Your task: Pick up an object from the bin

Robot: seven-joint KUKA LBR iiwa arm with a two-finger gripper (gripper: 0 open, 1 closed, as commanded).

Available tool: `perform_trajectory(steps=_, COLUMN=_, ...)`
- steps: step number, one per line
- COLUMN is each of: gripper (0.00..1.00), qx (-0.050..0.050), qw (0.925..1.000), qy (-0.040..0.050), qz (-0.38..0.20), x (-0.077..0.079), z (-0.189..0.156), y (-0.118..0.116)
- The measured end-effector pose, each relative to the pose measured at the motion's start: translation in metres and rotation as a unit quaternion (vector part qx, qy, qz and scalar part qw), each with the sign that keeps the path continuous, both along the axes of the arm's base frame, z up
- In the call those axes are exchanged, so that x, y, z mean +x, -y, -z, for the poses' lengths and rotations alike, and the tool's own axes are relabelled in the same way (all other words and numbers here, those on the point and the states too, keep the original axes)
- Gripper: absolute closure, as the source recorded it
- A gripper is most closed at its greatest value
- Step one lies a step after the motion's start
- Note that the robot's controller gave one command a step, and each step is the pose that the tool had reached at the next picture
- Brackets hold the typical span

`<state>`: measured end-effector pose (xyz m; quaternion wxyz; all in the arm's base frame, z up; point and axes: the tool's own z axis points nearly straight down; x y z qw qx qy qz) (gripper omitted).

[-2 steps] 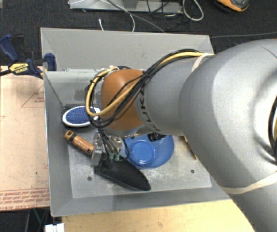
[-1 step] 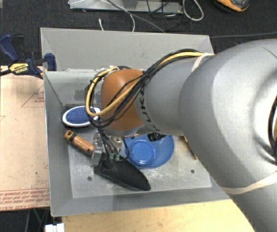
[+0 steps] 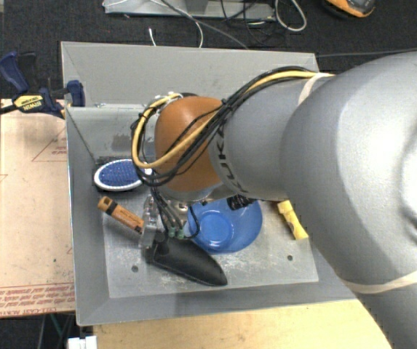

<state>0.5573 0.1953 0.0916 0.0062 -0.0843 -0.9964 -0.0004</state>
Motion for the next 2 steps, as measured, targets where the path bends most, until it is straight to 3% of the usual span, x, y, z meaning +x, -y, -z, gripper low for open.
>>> perform_trajectory(steps=2, gripper=1.0, qx=0.002, qw=1.0, qy=0.0046, qz=0.0, x=0.003, z=-0.064, y=-0.001)
